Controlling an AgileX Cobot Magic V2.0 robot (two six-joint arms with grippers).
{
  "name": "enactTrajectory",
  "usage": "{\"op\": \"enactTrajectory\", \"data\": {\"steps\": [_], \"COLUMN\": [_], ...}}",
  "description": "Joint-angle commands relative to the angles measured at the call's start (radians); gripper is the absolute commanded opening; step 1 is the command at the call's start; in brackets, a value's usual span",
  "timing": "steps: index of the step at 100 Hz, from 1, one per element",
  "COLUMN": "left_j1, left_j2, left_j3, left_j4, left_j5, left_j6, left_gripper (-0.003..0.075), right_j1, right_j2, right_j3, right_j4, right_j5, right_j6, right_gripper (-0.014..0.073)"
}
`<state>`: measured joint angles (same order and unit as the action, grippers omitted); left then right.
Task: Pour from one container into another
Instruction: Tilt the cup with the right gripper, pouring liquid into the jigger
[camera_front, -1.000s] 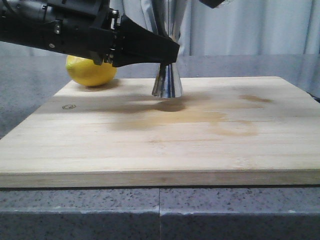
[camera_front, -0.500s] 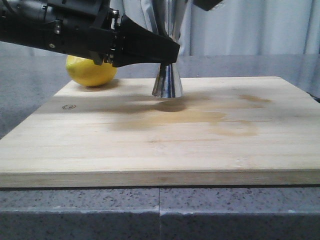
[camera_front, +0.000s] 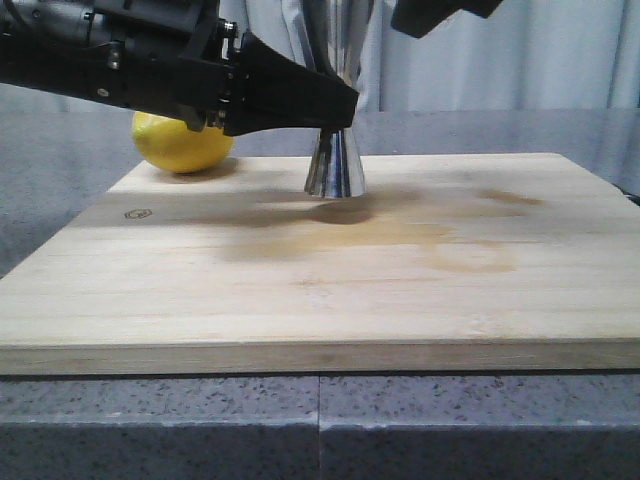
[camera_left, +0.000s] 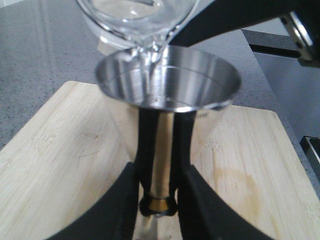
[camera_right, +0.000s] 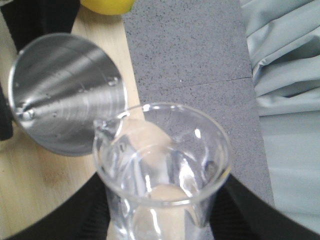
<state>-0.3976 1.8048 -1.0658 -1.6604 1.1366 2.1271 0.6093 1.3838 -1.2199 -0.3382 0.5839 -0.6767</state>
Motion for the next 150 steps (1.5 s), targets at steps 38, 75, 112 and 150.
{"op": "enactTrajectory", "data": {"steps": [38, 75, 112, 150], "left_j1": [-0.001, -0.001, -0.001, -0.001], "left_j2": [-0.054, -0.054, -0.054, -0.054], "left_j3": [-0.028, -0.028, -0.028, -0.028], "left_j4": [-0.075, -0.075, -0.075, -0.075], "left_j5": [0.068, 0.068, 0.068, 0.068], "left_j6": [0.002, 0.002, 0.002, 0.002], "left_gripper": [0.0156, 0.0156, 0.0156, 0.0156], "right_j1": [0.05, 0.05, 0.048, 0.048], "right_j2": [-0.027, -0.027, -0.027, -0.031], "right_j3": [-0.038, -0.038, -0.038, -0.039], "right_j4": [-0.097, -0.14, -0.14, -0.145], "right_j5": [-0.058, -0.042, -0.04, -0.052], "right_j6": [-0.007, -0.007, -0.007, -0.007], "right_gripper": [0.025, 0.025, 0.025, 0.025]}}
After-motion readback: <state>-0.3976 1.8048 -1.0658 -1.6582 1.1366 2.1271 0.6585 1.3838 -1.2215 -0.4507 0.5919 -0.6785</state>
